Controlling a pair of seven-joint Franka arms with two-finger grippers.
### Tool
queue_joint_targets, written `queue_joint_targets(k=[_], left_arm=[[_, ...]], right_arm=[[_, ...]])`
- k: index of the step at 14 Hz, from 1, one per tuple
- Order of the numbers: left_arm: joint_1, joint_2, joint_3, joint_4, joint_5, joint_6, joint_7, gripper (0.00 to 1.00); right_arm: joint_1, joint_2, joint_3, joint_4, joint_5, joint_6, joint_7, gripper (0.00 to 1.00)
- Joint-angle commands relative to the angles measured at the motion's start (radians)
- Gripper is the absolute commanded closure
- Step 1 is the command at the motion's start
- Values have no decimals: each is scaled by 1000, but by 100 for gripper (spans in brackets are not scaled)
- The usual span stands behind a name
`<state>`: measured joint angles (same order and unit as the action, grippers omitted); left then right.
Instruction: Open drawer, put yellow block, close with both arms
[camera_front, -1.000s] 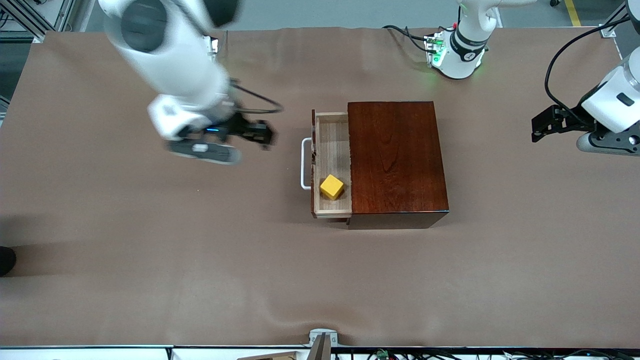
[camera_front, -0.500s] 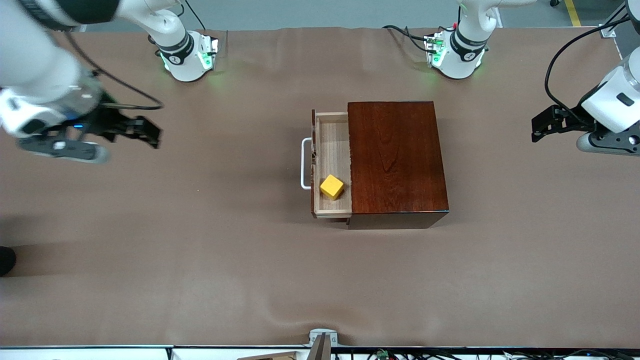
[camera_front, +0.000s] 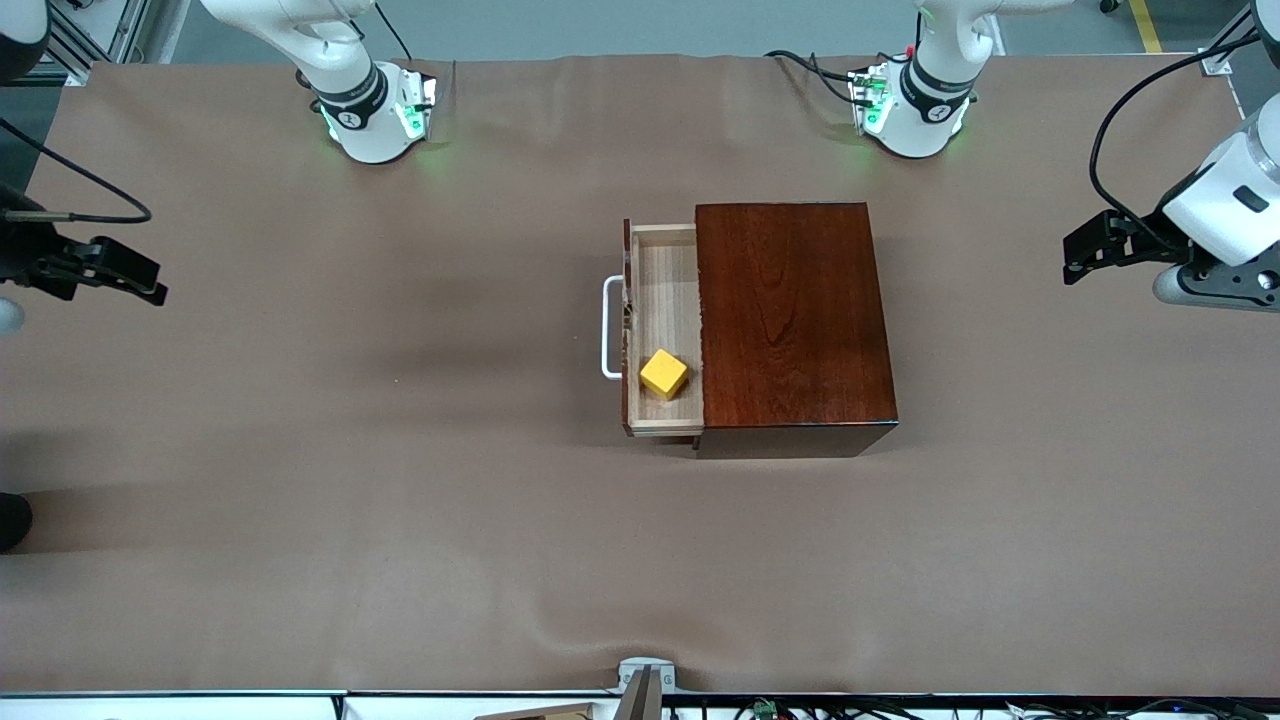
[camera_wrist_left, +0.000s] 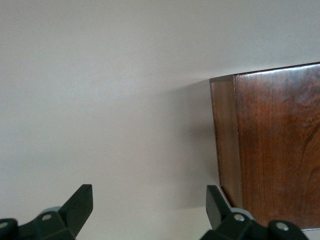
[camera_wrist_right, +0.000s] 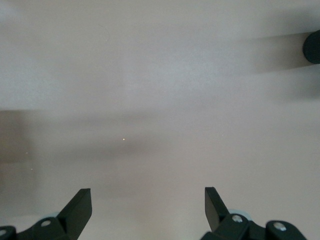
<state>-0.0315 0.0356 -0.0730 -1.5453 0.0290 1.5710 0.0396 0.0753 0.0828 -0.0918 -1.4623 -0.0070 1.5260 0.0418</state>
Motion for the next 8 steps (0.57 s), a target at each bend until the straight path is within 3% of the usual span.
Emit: queue_joint_targets(k=[1, 8], left_arm=[[8, 10, -7, 22, -1, 3, -4, 0], [7, 9, -8, 22, -3, 4, -4, 0]], right_arm=[[-38, -64, 14, -82, -18, 29, -37, 0], [-58, -61, 20, -64, -21, 25, -74, 0]])
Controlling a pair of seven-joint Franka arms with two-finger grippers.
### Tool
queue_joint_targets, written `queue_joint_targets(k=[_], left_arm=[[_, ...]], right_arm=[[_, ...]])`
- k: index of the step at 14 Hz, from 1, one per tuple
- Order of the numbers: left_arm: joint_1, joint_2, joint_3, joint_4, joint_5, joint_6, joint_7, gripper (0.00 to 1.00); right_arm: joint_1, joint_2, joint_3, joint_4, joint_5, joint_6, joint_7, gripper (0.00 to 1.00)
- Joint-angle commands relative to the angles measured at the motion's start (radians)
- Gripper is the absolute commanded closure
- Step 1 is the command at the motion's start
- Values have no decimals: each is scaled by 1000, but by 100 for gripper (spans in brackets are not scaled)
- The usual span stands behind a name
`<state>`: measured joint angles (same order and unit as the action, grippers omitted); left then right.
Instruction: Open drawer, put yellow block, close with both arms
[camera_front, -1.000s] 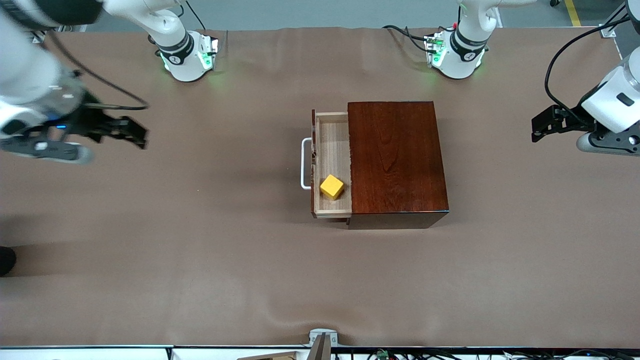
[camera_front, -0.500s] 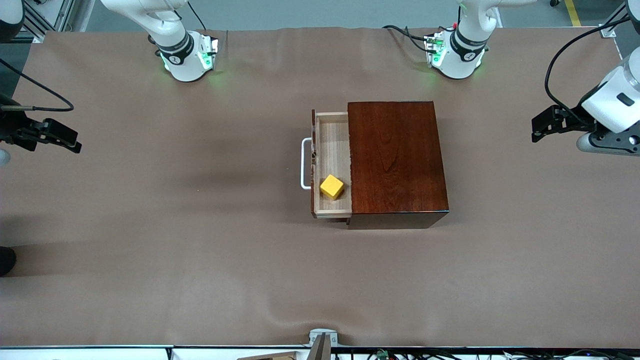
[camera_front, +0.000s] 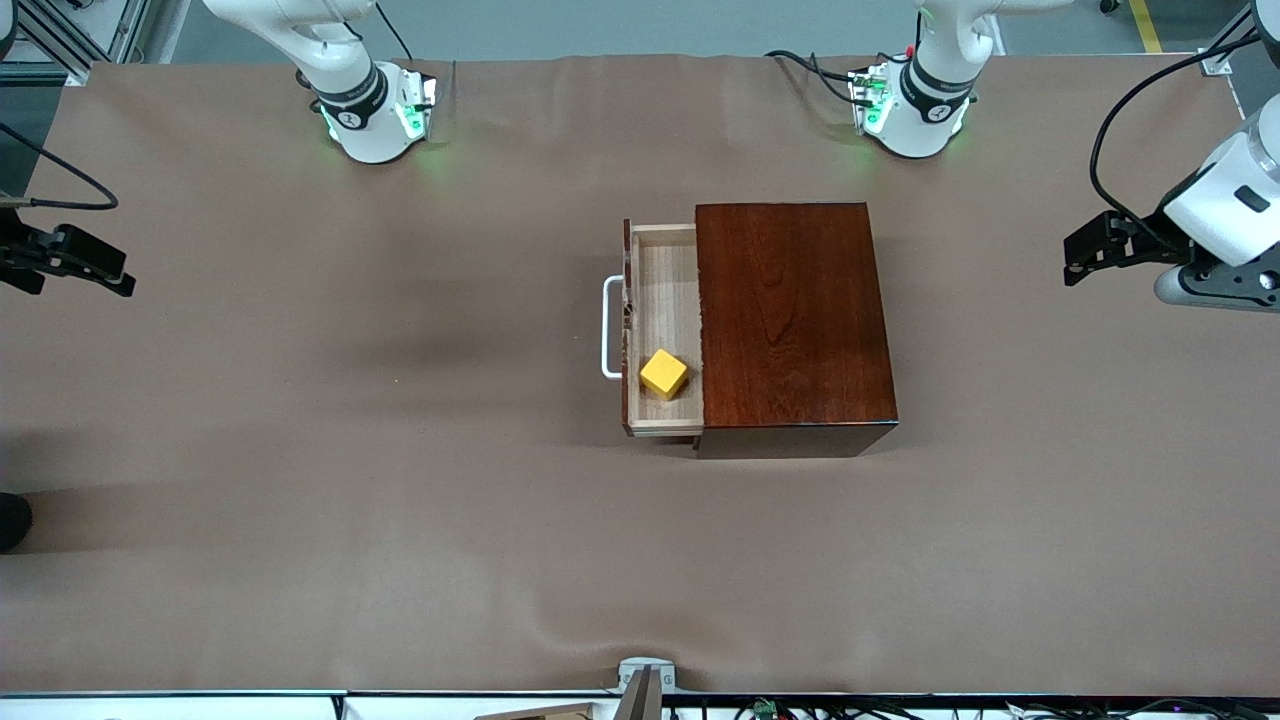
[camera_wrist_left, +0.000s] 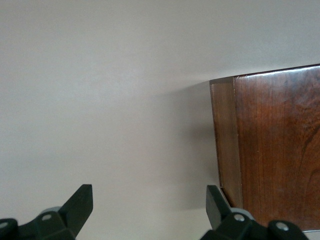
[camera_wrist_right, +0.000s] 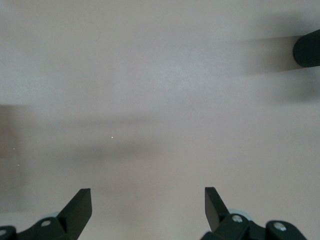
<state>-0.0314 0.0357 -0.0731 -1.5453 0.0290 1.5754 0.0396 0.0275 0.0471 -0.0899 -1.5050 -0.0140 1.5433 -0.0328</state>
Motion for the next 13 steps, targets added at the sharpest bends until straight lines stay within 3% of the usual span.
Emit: queue_joint_targets(k=[1, 13], left_arm=[[7, 9, -7, 22, -3, 0, -4, 0], [5, 7, -7, 22, -18, 0, -4, 0]], right_arm=[[-8, -26, 19, -21, -14, 5, 14, 0], [-15, -23, 13, -27, 43, 20, 22, 0]])
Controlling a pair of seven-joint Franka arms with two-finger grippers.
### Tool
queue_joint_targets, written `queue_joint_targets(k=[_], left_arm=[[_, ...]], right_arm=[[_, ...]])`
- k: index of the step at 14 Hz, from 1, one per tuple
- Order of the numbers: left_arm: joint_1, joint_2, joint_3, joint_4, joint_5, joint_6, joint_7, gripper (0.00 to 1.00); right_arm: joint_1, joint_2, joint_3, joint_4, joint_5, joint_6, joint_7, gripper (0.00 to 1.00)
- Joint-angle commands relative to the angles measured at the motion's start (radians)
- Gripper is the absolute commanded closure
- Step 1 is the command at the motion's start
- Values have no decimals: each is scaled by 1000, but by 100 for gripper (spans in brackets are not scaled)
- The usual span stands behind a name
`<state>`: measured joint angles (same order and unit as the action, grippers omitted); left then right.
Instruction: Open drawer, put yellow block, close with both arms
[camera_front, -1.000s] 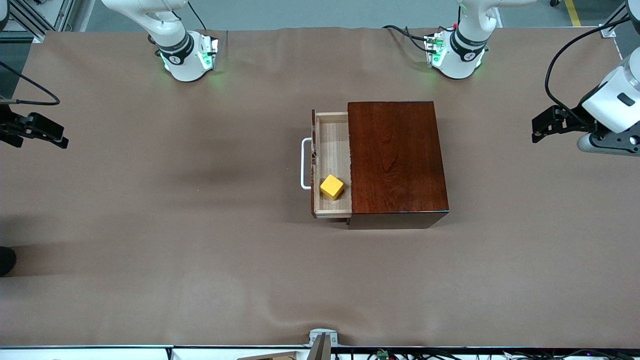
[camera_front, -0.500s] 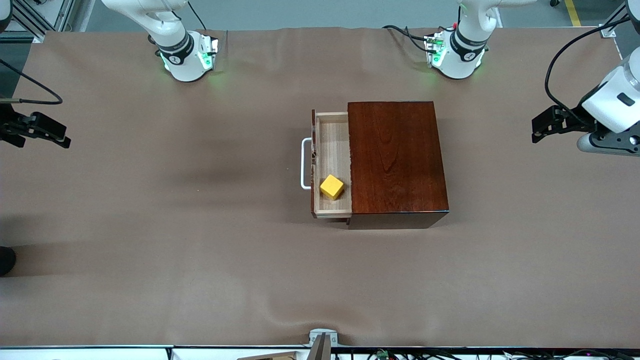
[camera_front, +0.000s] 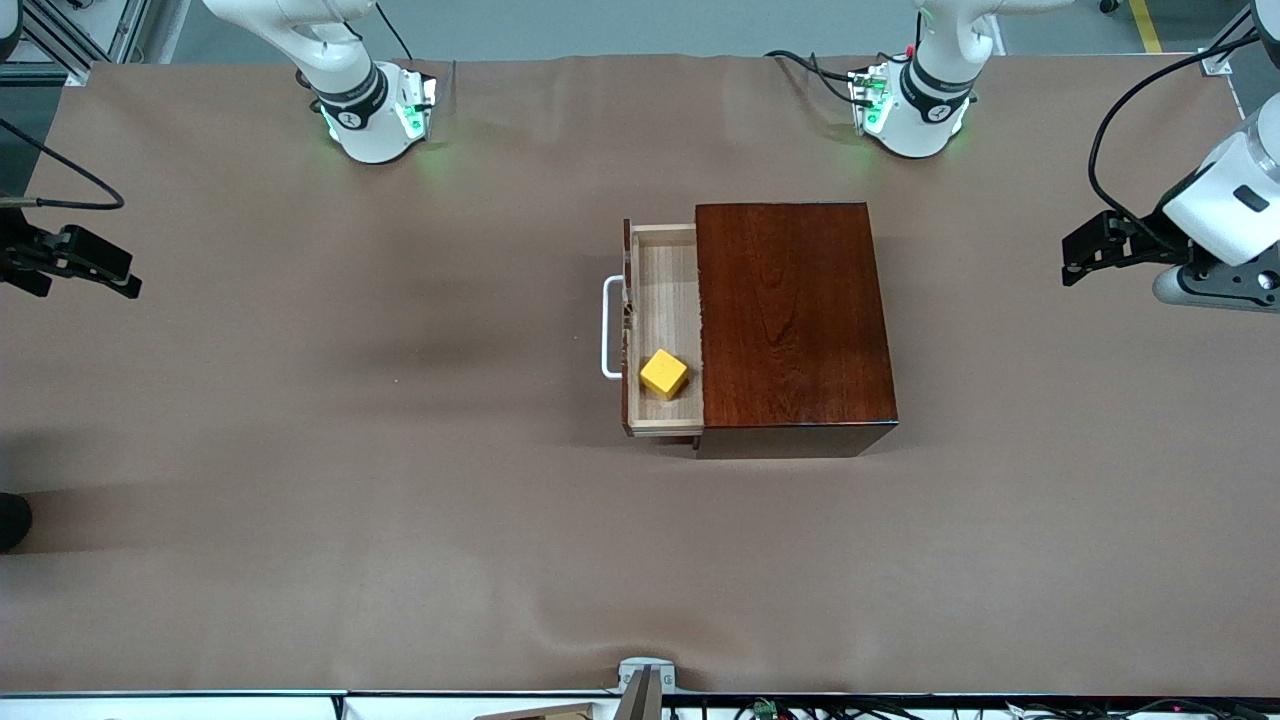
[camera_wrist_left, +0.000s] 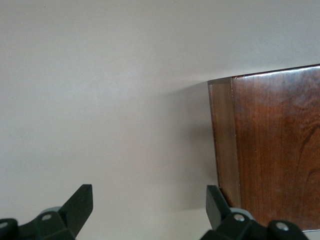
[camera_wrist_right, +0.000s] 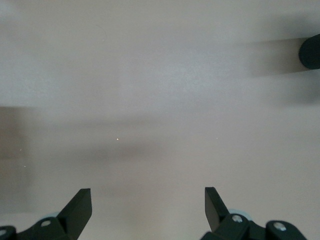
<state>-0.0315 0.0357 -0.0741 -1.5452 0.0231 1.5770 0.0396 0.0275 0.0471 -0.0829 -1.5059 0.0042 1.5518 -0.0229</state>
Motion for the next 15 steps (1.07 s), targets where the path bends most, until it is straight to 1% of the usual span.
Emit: queue_joint_targets(k=[1, 4, 6, 8, 9, 11, 13, 15], left_arm=[[5, 7, -6, 22, -12, -2, -4, 0], [5, 9, -7, 20, -14, -2, -4, 0], [-14, 38, -16, 25, -2, -11, -45, 0], [-91, 69, -48, 30, 0, -12, -156, 0], [-120, 87, -53, 33, 1, -12, -223, 0], [-192, 124, -53, 37, -5, -5, -382, 0], [-269, 171, -53, 72, -5, -3, -496, 0], [-355, 196, -53, 79, -3, -2, -594, 0]], right_arm=[[-17, -23, 6, -27, 34, 11, 12, 0], [-18, -23, 6, -25, 40, 10, 9, 0], [-18, -23, 6, -24, 40, 10, 11, 0], [-17, -21, 6, -23, 40, 8, 11, 0], [-17, -21, 6, -22, 40, 10, 11, 0], [-17, -21, 6, -22, 40, 10, 11, 0], [-18, -21, 6, -20, 40, 10, 11, 0], [-17, -21, 6, -20, 40, 11, 11, 0]])
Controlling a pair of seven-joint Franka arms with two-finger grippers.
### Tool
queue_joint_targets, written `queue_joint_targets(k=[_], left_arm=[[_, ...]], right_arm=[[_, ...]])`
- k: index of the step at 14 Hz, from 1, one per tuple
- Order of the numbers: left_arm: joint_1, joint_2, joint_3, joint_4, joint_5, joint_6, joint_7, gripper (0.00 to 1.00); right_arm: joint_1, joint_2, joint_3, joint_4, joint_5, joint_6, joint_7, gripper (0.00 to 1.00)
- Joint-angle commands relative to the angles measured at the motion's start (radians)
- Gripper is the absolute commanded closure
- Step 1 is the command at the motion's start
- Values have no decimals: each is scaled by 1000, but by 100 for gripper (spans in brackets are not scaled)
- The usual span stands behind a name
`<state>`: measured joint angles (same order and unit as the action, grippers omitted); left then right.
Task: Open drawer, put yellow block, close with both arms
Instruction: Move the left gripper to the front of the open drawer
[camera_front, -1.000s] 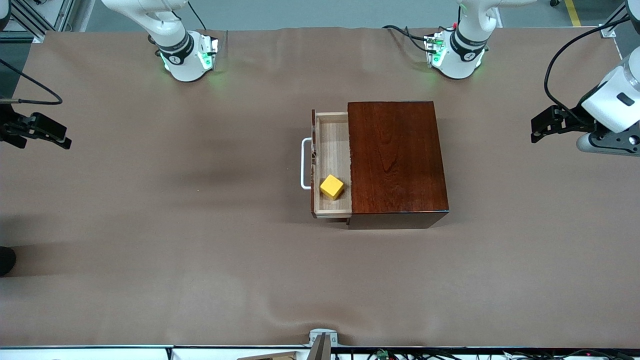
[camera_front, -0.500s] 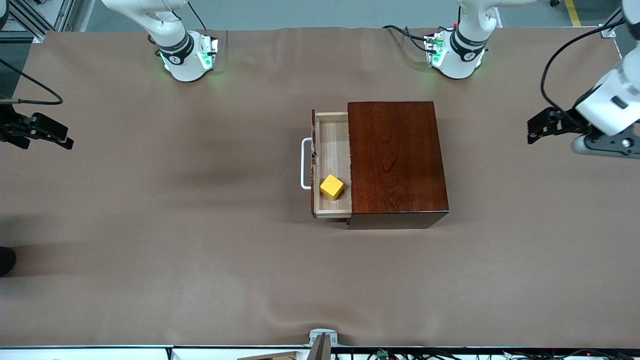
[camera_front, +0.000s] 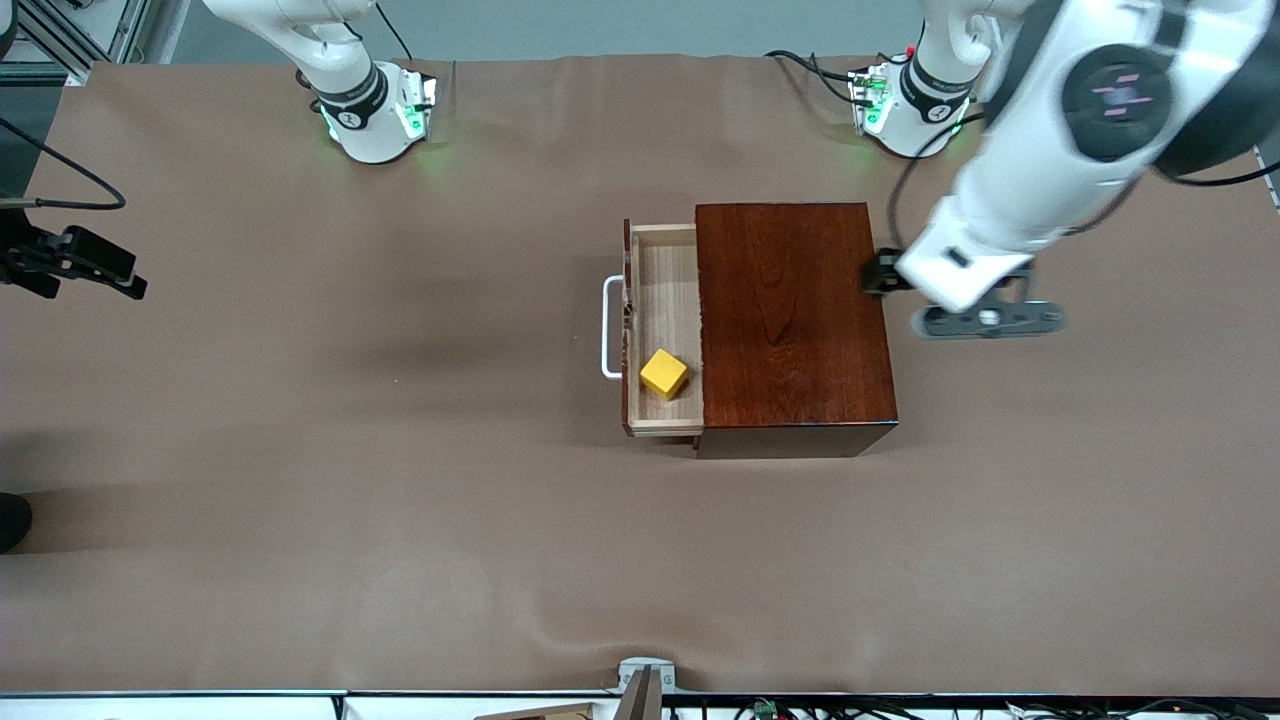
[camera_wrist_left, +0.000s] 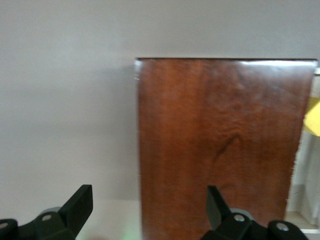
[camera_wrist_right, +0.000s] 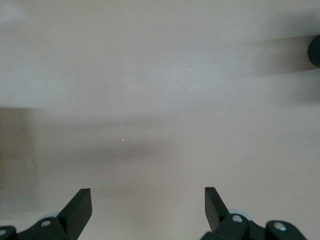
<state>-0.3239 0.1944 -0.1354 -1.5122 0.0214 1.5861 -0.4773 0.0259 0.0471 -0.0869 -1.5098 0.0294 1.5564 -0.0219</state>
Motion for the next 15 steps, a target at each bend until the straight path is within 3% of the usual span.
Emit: queue_joint_targets(k=[1, 3, 8, 15], left_arm=[[-96, 49, 8, 46, -1, -11, -125, 0], [-170, 85, 8, 50, -3, 14, -223, 0], [-311, 235, 8, 171, -8, 72, -521, 0], [-486, 352, 16, 181, -4, 357, -950, 0]], right_arm=[[-15, -21, 10, -17, 15, 10, 10, 0], [-15, -21, 10, -17, 14, 11, 8, 0], [-12, -21, 12, -17, 0, 10, 5, 0], [-14, -21, 12, -12, -2, 8, 2, 0]])
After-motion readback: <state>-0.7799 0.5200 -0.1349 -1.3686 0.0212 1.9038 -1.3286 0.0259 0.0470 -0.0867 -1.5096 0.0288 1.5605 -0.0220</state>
